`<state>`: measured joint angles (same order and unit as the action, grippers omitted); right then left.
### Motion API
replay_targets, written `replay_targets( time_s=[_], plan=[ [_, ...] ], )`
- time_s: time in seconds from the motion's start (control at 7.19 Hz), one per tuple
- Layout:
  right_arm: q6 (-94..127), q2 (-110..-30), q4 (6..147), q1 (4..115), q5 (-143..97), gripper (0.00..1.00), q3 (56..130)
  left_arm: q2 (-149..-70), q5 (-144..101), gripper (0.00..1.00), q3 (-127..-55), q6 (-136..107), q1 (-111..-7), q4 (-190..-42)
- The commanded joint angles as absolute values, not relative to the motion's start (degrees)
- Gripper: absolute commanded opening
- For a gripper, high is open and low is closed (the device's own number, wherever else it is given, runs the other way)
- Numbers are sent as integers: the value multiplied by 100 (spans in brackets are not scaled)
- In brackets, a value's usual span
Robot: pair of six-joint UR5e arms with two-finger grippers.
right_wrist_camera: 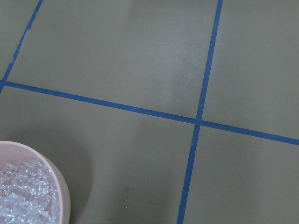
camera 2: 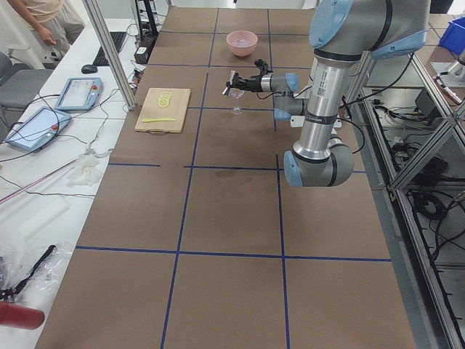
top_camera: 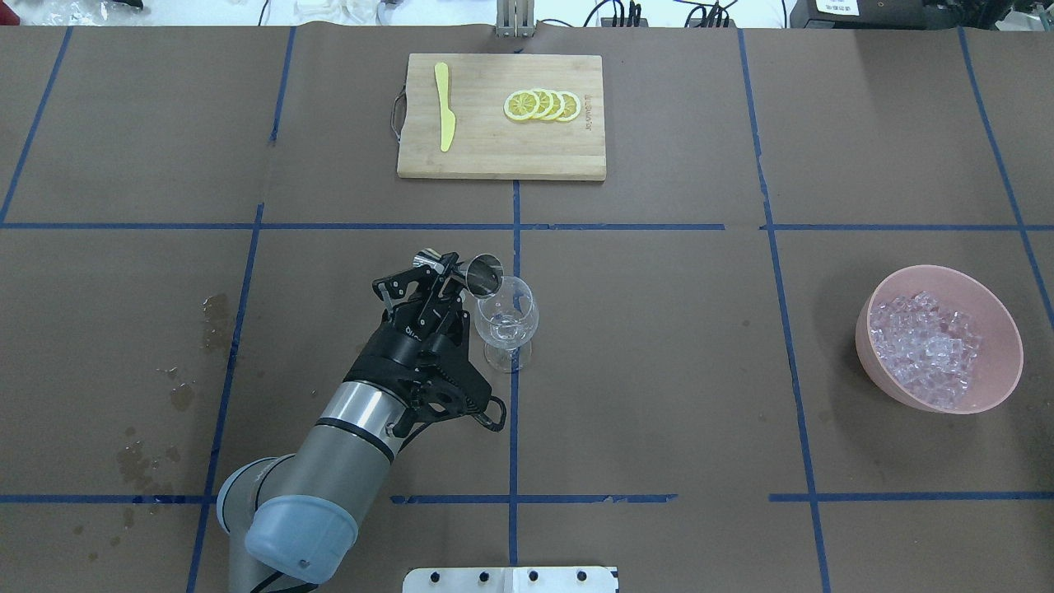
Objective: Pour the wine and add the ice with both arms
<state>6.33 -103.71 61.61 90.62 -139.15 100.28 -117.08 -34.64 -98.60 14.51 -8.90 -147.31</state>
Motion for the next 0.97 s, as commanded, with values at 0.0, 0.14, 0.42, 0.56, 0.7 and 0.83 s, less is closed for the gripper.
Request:
replay_targets(
  time_s=[0.0, 0.14, 0.42, 0.56, 0.7, 0.83],
  plan=[
    [633, -10371, 6161, 9062, -13922, 100, 9967, -11751, -3402, 0, -9853, 2342, -896, -14730],
    [633, -10371, 6161, 9062, -13922, 100, 9967, -11777, -3106, 0, -9861, 2973, -896, -14730],
    [633, -10371, 6161, 9062, -13922, 100, 9967, -11786, -3006, 0, -9870, 3663, -896, -14739],
    [633, -10371, 6161, 9062, -13922, 100, 9967, -11786, -3006, 0, -9870, 3987, -896, -14739],
    [633, -10380, 6161, 9062, -13922, 100, 9967, -11795, -2997, 0, -9870, 4356, -896, -14739],
    [633, -10380, 6161, 9062, -13922, 100, 9967, -11795, -2893, 0, -9861, 4612, -896, -14739]
  ],
)
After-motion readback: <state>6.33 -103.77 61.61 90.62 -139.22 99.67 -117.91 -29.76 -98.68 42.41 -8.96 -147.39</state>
